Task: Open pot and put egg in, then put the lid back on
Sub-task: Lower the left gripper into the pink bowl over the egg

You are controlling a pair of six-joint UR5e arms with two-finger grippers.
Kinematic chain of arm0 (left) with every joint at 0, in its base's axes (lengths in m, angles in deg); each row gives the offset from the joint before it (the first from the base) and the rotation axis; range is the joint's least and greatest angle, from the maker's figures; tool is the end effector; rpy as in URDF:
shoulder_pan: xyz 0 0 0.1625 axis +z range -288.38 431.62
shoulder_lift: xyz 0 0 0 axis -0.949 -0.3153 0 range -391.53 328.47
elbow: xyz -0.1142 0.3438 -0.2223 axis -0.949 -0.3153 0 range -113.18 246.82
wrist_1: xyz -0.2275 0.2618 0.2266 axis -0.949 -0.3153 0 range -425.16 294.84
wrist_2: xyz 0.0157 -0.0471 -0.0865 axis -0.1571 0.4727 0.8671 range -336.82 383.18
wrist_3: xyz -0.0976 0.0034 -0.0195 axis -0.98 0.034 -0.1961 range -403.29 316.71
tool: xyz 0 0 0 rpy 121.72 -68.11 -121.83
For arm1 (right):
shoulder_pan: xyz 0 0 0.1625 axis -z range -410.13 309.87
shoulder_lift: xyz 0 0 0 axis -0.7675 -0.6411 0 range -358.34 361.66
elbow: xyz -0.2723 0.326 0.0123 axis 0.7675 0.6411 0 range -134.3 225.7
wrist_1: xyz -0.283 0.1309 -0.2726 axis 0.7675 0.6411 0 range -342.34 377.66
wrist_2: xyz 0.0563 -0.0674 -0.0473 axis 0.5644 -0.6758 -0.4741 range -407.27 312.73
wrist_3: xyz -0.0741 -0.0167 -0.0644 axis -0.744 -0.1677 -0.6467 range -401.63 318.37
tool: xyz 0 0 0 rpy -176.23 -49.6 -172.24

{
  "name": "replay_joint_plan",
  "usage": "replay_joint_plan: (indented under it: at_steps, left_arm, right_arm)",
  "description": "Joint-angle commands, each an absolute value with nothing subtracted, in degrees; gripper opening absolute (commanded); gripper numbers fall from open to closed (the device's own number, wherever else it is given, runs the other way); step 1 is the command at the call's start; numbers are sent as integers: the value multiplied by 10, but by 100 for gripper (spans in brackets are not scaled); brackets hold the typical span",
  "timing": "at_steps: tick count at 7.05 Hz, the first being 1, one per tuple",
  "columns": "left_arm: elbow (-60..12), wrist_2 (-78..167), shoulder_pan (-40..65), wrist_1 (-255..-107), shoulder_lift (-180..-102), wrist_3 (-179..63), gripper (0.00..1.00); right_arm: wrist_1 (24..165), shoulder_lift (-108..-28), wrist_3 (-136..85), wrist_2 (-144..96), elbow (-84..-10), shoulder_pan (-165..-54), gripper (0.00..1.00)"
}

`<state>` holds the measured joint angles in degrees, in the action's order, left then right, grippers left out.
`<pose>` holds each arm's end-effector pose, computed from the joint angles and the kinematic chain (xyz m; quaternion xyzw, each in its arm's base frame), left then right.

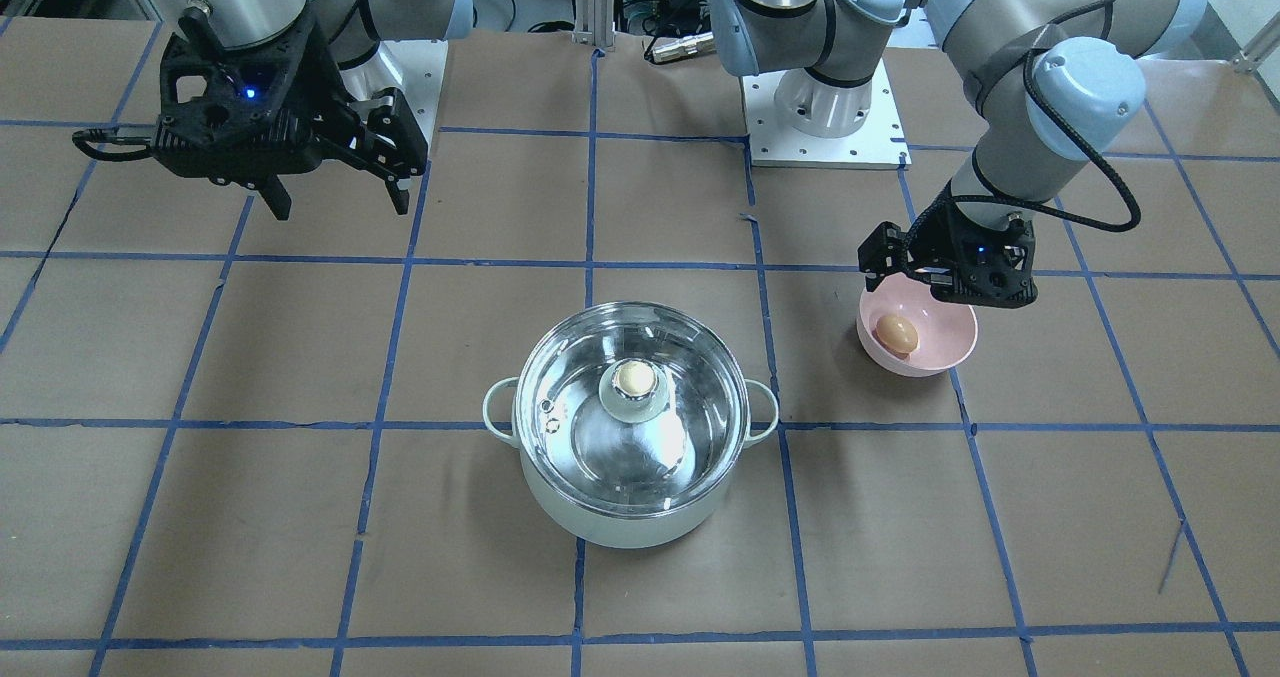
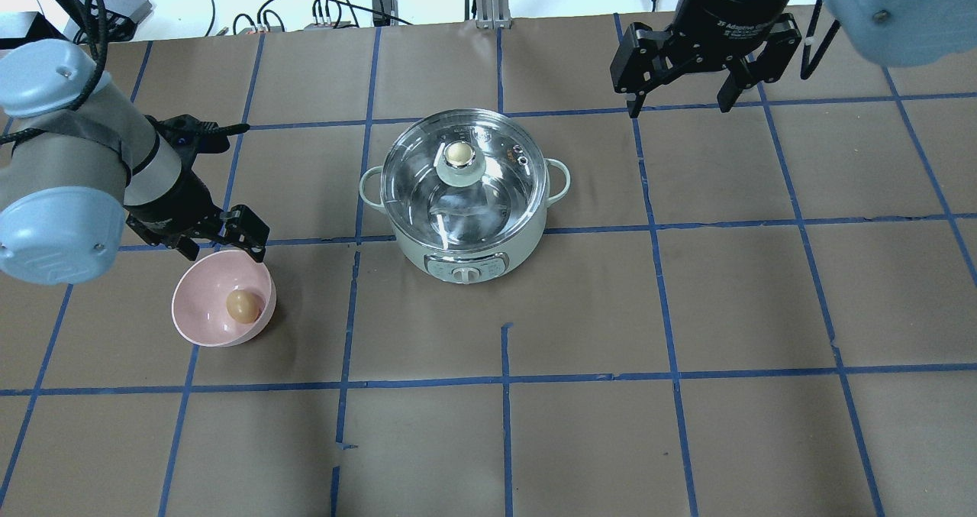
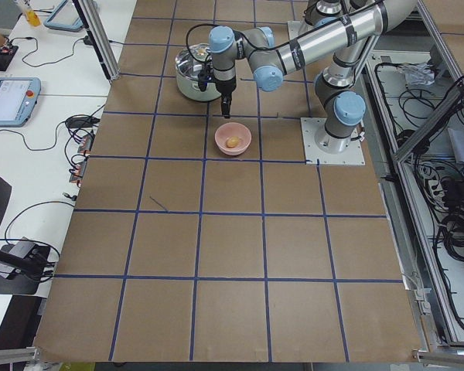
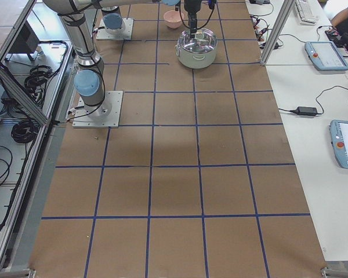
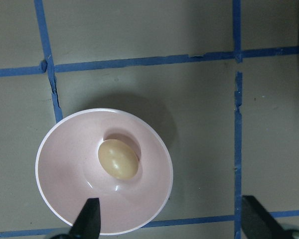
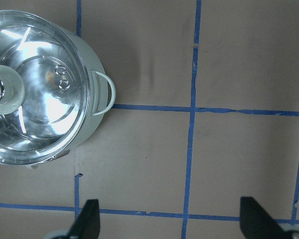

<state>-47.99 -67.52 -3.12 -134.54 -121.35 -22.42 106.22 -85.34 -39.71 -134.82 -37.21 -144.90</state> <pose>-0.0096 -0.4667 0.3177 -0.0491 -0.9982 -0.0352 0.0051 0.1801 -0.5044 0.5201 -0.0254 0.9992 -0.0219 0.0227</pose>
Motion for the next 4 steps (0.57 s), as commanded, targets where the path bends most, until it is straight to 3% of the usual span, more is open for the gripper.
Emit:
replay_joint_plan:
  at_steps: [1, 4]
  left_arm:
    - [-528, -671, 16, -1279, -1212, -131, 98]
    - [-605, -630, 47, -1205, -1212, -123, 99]
  right_arm:
    - [1063, -854, -396, -1348, -372, -1450, 100]
    - [1072, -850, -396, -1337, -371, -1451, 100]
